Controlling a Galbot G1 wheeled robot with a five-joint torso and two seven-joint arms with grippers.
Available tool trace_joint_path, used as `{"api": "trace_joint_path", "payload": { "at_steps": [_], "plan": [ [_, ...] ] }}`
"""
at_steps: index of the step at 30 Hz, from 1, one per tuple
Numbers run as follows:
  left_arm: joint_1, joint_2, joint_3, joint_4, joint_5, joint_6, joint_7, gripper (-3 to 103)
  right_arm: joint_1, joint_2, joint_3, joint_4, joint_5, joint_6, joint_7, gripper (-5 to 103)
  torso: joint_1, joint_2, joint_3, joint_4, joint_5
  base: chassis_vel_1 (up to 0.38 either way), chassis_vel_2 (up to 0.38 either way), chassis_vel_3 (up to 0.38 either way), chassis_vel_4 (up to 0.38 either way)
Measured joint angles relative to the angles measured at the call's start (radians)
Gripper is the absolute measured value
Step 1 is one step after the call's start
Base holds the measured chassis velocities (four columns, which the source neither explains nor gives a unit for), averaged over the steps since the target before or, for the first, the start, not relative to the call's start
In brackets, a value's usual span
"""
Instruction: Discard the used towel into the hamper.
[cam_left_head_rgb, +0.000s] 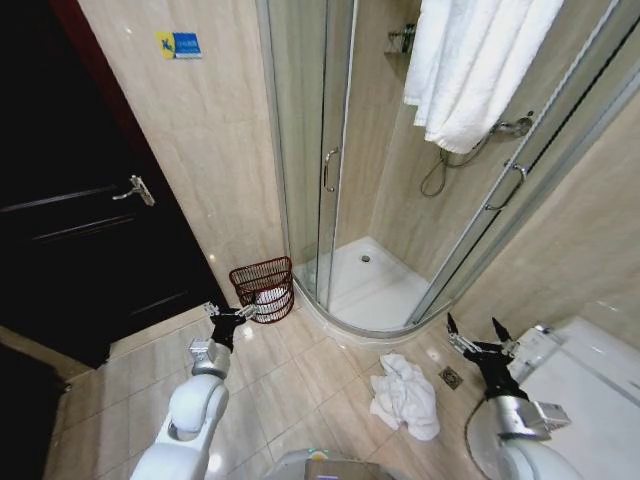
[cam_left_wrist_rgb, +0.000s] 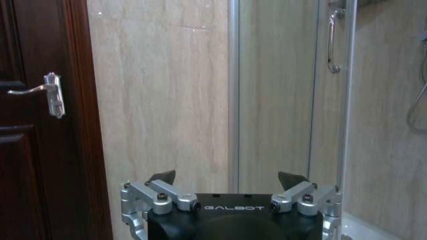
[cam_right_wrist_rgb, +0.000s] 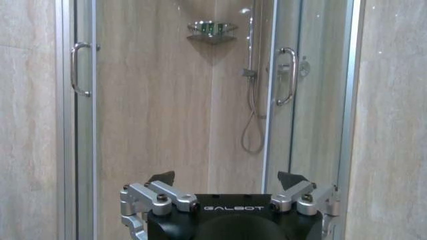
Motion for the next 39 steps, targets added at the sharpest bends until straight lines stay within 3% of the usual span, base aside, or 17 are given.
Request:
{"api": "trace_joint_path", "payload": {
  "at_steps": [39],
  "plan": [
    [0.068,-0.034,-0.018,-0.030,0.018,-0.048,0.005,100,-0.038,0.037,-0.016,0.072,-0.034,-0.005,-0.005,100,0.000,0.000,0.000,0.0001,-0.0002,0.013,-0.015,-0.019,0.014]
  ]
}}
